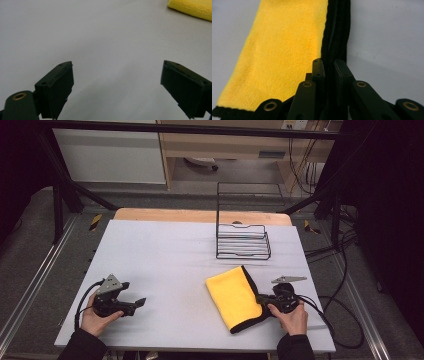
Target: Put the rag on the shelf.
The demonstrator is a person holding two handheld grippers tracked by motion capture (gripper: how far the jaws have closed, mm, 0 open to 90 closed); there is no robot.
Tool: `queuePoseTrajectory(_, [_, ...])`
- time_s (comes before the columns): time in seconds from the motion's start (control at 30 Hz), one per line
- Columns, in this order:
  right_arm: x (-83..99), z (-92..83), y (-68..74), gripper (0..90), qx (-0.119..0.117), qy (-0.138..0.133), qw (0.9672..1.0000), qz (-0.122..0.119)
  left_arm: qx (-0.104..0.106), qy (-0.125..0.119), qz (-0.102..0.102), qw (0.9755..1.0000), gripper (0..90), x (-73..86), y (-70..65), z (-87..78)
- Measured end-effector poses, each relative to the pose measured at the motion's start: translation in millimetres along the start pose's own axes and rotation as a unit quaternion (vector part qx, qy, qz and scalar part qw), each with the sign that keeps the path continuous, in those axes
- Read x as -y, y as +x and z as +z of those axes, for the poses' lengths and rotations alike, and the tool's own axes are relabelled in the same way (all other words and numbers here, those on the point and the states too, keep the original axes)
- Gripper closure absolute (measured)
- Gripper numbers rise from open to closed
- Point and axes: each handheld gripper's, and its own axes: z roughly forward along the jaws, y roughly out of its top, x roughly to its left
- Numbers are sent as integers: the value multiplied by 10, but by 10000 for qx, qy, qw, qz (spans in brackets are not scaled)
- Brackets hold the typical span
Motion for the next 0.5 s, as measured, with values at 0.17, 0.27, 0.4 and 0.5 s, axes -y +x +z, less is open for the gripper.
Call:
queuePoseTrajectory(0.17, [117, -117, 127, 794, -112, -67, 9997, 225, -13, 5, -10, 10000, 111, -5, -8, 3])
queuePoseTrajectory(0.27, [150, -110, 81, 725, 68, -135, 9998, 140, -30, 37, -3, 10000, 111, -10, -23, 8])
queuePoseTrajectory(0.4, [185, -75, -23, 607, 360, -142, 9986, -368, 2, 36, 11, 10000, 111, -36, -69, 24])
queuePoseTrajectory(0.5, [218, -90, -50, 566, 243, -108, 9992, -304, 49, 56, 14, 10000, 111, -46, -102, 45])
